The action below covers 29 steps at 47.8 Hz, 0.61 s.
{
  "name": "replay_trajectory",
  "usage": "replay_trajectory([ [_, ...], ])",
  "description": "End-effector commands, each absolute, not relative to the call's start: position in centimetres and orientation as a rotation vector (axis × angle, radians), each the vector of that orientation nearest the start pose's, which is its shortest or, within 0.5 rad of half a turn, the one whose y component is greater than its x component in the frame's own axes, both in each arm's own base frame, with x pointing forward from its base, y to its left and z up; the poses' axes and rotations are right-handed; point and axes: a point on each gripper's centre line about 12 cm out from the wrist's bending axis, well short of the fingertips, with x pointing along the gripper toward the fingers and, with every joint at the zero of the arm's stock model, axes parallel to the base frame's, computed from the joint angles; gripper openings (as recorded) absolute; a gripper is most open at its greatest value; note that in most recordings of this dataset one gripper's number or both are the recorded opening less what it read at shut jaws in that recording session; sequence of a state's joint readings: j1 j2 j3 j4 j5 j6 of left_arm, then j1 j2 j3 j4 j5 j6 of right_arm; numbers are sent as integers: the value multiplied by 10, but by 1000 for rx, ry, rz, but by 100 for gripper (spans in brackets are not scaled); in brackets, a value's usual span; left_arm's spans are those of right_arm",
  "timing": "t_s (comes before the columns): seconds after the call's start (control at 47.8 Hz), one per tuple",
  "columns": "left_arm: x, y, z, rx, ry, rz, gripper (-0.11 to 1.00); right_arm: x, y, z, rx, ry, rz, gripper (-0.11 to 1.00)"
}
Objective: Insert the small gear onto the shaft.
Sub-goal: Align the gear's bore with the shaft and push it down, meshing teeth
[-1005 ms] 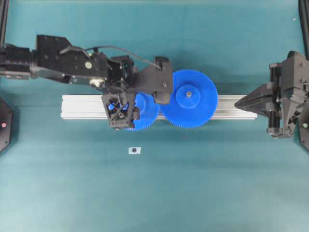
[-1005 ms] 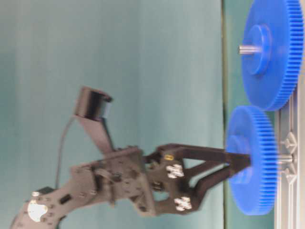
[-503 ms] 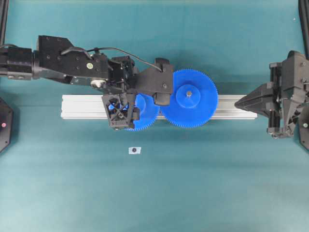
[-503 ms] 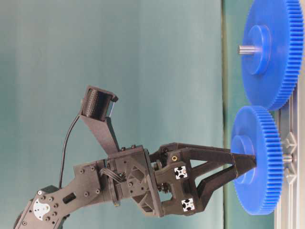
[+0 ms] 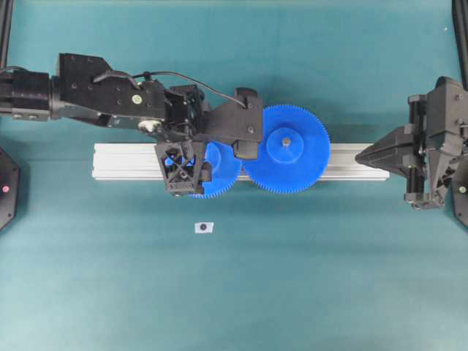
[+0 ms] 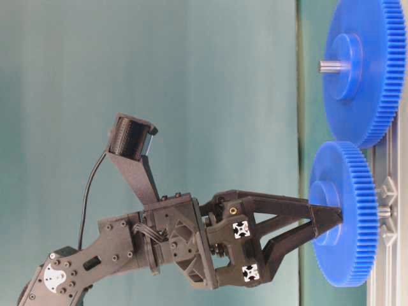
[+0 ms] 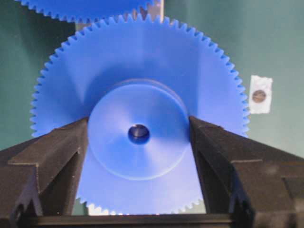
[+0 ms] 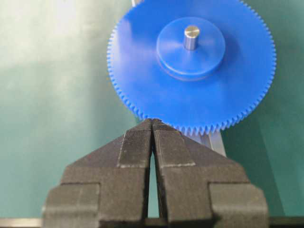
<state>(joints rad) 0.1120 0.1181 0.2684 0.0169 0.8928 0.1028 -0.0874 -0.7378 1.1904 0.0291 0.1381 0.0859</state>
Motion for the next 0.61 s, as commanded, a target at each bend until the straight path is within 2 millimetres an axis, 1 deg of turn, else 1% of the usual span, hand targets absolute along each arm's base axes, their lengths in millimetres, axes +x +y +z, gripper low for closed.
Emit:
replay_trajectory([
  [0.0,403,57,213,28,1244,60,69,212,-19,195,148,572,-120,6],
  [0.314,401,57,216,26,1263,59,69,212,-19,195,148,572,-120,6],
  [0.586,400,57,212,21,1296,60,70,212,-19,195,148,572,-120,6],
])
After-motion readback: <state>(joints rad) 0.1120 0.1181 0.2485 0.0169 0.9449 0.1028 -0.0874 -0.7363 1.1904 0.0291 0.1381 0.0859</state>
